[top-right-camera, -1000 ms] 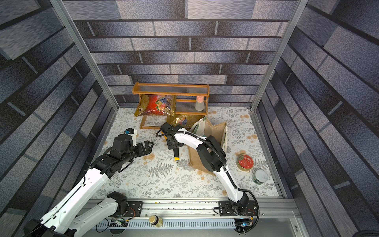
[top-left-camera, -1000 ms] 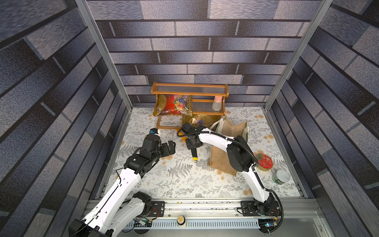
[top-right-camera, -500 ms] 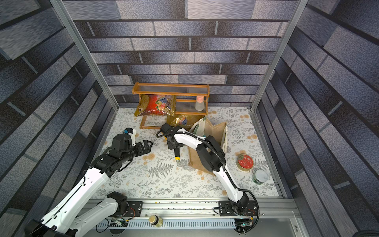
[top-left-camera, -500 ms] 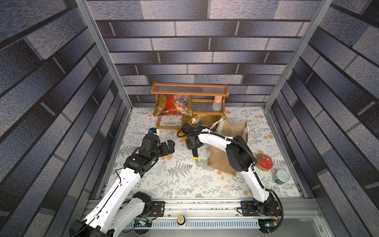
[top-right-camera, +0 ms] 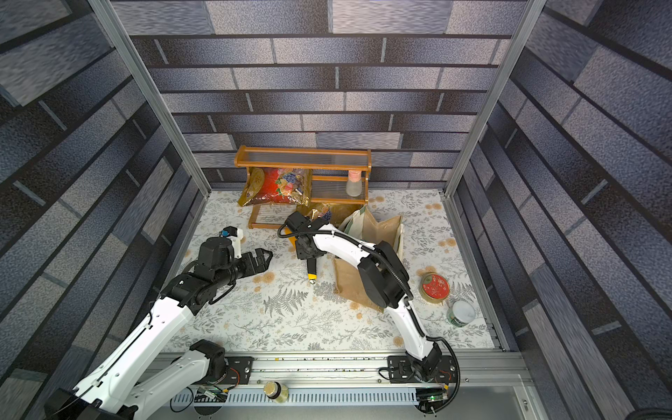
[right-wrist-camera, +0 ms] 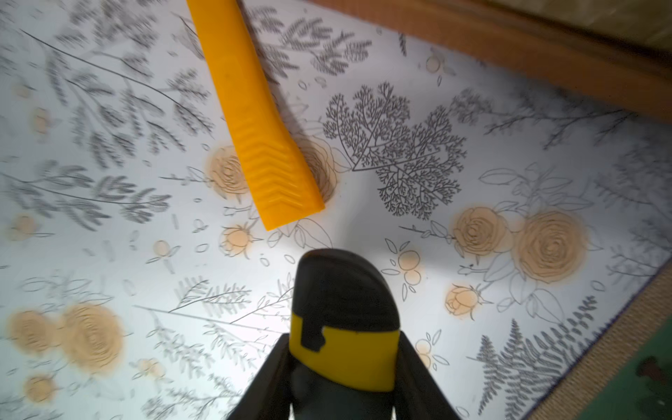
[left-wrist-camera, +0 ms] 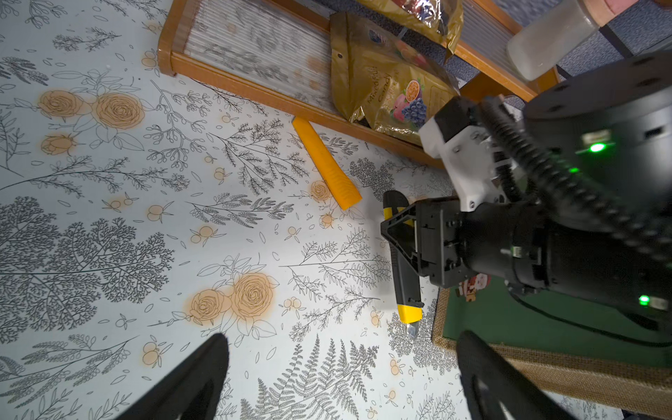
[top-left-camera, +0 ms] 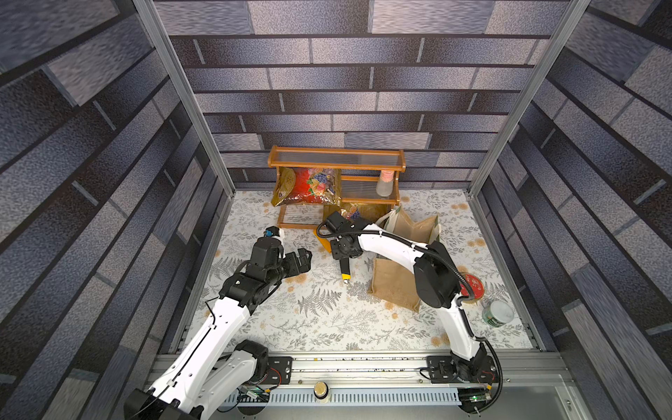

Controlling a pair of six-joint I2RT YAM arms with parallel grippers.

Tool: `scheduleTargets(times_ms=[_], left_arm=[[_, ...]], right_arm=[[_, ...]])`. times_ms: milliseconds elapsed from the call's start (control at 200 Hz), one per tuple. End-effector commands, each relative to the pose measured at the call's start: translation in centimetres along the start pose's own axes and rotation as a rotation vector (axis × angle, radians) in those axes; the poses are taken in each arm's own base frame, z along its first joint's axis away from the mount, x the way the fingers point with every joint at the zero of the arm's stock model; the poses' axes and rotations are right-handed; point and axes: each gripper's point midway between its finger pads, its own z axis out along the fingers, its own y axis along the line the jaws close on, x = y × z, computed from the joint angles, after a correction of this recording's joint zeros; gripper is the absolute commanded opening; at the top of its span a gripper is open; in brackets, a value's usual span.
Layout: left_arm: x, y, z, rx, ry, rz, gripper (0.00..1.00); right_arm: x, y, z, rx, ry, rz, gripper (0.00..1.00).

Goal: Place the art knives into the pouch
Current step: Pick up the utility knife at the center of the board, then place the utility knife in the pouch.

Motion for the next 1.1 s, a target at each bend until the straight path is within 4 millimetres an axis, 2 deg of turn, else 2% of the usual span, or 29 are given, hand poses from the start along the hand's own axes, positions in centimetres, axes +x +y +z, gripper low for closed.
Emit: scheduleTargets(times_ms=[0, 70, 110, 120, 140, 441, 626, 766, 952, 1092], left_arm=[[-0.2, -0.6, 0.2, 0.038, -0.003, 0.001, 1.0], [-0.4, -1.1, 0.1, 0.067, -0.01, 0.004, 1.0], [-0.5, -1.4, 0.1, 0.083, -0.013, 0.005, 1.0], [-0.5, -1.5, 0.1, 0.085, -0.013, 0.005, 1.0], [-0.6, -1.6, 0.1, 0.091, -0.017, 0.005, 1.0], [-1.7, -3.5, -0.3, 0.17, -0.037, 0.031, 1.0], [-2.1, -3.8, -0.5, 0.171, -0.045, 0.041, 1.0], [-2.0, -4.0, -0.3, 0.171, -0.028, 0.049, 1.0], [-1.7, -4.8, -0.1, 0.168, -0.015, 0.067, 1.0], [-1.6, -5.5, 0.2, 0.151, -0.003, 0.098, 1.0]], right_arm=[[-1.7, 0.9, -5.0, -0.063, -0.083, 0.027, 0.31], [-2.5, 0.8, -6.8, -0.076, -0.118, 0.03, 0.31], [-2.6, 0.8, -7.0, -0.076, -0.121, 0.021, 0.31], [-3.1, 1.0, -8.6, -0.092, -0.149, 0.021, 0.31], [-3.4, 0.9, -9.5, -0.1, -0.163, 0.017, 0.31], [-6.0, -1.1, -18.6, -0.073, -0.351, -0.004, 0.31], [-6.6, -4.2, -24.6, -0.024, -0.505, 0.031, 0.31], [-5.9, -7.4, -27.8, 0.009, -0.602, 0.102, 0.3], [-3.9, -12.6, -28.5, 0.023, -0.656, 0.243, 0.3], [-2.2, -14.9, -26.6, 0.026, -0.619, 0.299, 0.26]])
